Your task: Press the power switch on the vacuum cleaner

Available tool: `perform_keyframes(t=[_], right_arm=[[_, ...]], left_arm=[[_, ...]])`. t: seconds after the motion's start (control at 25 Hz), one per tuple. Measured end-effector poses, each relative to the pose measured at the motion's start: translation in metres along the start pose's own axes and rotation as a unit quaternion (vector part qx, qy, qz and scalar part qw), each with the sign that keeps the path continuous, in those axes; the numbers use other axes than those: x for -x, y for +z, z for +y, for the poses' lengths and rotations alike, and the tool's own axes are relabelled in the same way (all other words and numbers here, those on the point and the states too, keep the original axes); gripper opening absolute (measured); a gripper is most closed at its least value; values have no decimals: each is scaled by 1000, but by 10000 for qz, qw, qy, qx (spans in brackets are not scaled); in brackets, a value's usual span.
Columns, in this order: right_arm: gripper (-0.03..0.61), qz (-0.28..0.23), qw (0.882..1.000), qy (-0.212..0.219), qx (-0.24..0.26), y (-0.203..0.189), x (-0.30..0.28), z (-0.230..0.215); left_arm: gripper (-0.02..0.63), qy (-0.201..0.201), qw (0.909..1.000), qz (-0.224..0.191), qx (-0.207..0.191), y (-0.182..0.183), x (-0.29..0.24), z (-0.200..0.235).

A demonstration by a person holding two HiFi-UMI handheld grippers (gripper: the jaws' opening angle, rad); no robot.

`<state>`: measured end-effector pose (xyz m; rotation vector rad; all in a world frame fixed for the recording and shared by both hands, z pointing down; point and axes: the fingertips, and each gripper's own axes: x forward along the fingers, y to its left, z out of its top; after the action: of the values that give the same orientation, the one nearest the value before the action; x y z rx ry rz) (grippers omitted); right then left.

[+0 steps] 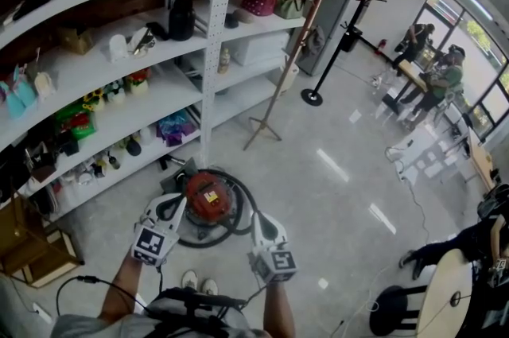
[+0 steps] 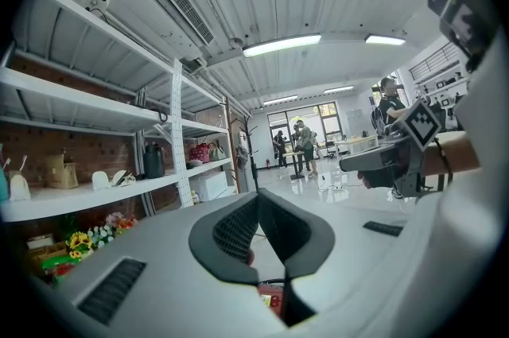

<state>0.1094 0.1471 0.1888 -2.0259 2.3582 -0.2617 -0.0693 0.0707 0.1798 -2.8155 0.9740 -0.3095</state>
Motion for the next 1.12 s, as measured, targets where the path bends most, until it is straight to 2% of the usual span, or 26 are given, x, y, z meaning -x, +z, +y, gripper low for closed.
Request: perform_keyframes(t=[0.68,1.12], right_arm=[[11,13,10000,-43,-33,1,1,6],[11,104,9999,-15,7,-1,-2,10]], left_arm=[[6,220,9997,-62,-51,5,12,21],[6,157,9999,-4,13,-3,9,18]])
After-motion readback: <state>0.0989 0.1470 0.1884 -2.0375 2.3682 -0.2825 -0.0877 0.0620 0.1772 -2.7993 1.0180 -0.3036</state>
